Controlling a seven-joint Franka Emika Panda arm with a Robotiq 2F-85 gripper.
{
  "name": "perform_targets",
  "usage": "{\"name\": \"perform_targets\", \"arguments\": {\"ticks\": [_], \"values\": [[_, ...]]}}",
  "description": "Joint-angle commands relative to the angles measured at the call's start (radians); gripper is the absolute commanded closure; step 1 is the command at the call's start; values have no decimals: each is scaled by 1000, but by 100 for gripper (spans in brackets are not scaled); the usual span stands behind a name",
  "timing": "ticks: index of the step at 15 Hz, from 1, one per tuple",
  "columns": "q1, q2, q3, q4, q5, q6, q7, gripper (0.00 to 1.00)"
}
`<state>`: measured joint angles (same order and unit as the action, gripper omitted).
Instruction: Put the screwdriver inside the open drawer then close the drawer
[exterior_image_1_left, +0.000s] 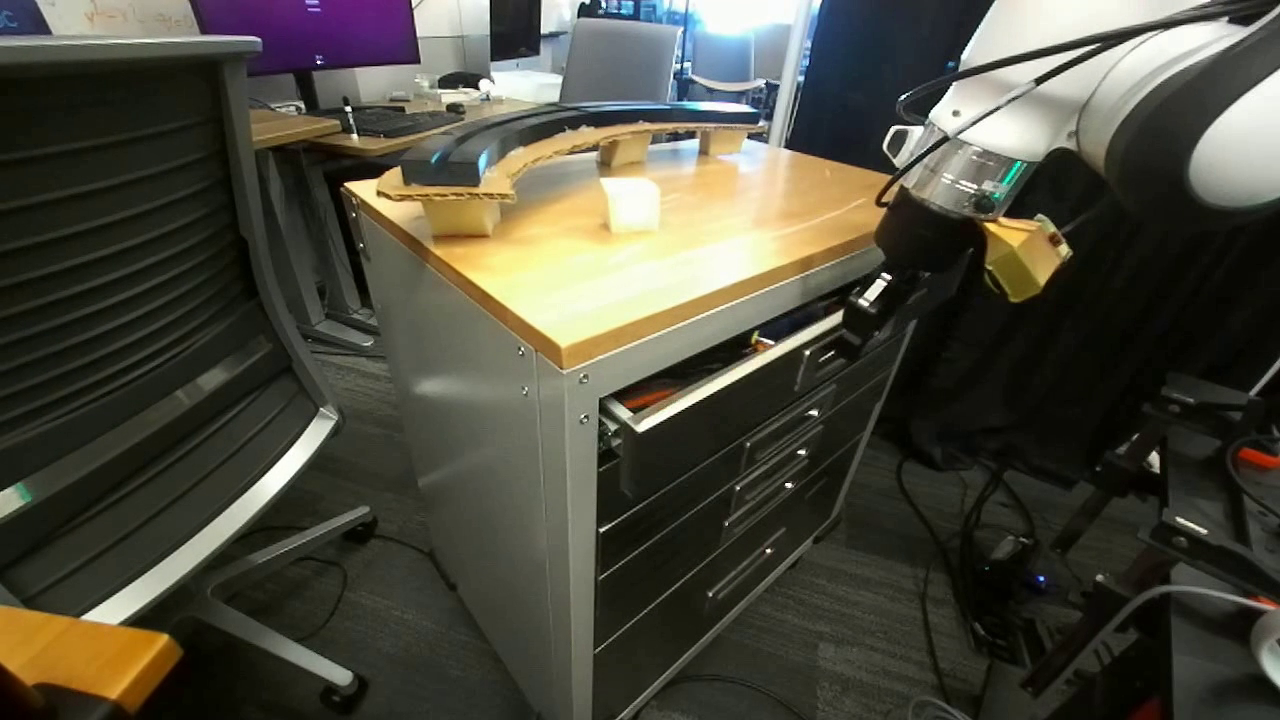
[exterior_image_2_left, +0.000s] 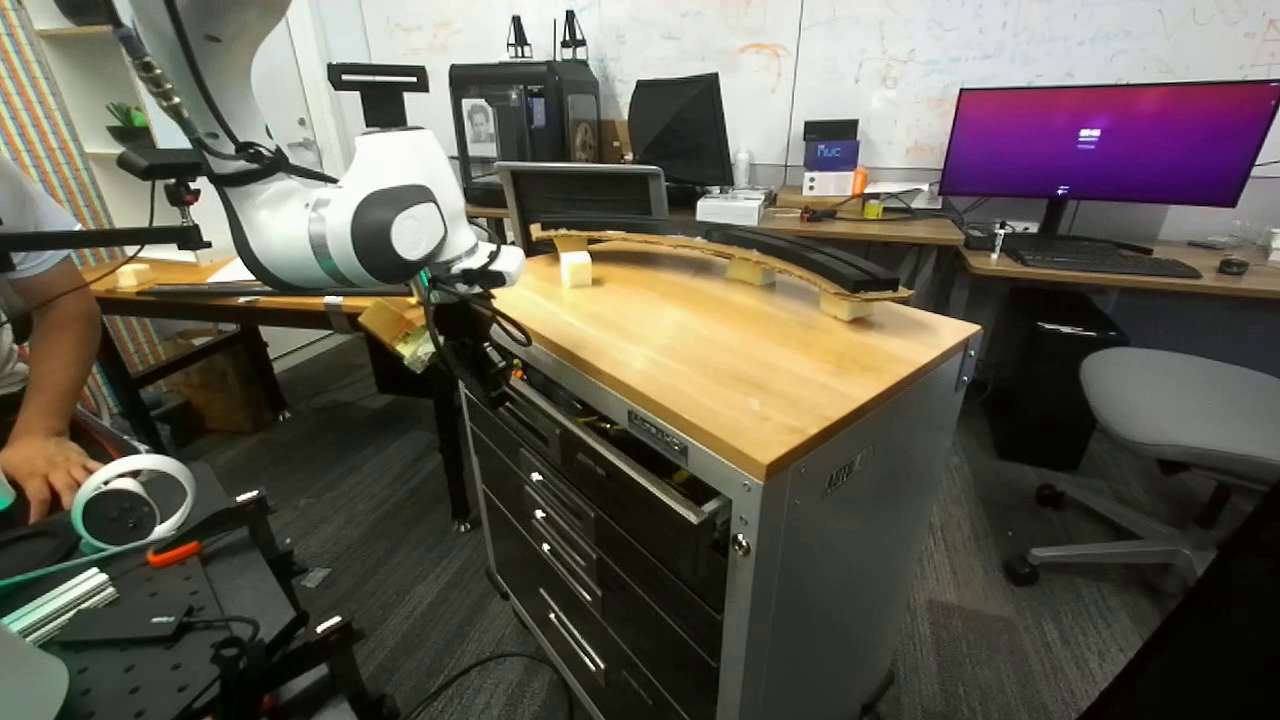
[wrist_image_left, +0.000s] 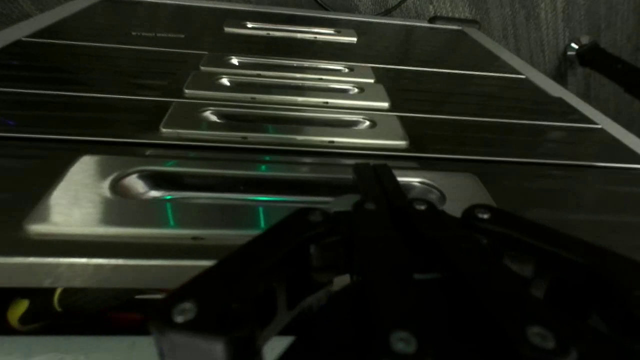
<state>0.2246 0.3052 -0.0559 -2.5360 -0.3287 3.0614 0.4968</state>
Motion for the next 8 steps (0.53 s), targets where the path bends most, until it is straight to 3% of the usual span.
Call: {"name": "perform_targets", "arguments": {"ticks": [1, 6, 7, 8], "values": [[48, 86, -38, 89, -3, 89, 60, 95], [121, 79, -125, 88, -18, 137, 87, 94], [108, 51, -112, 62, -21, 116, 66, 69], [103, 14, -106, 38, -27, 71, 46, 69]]}}
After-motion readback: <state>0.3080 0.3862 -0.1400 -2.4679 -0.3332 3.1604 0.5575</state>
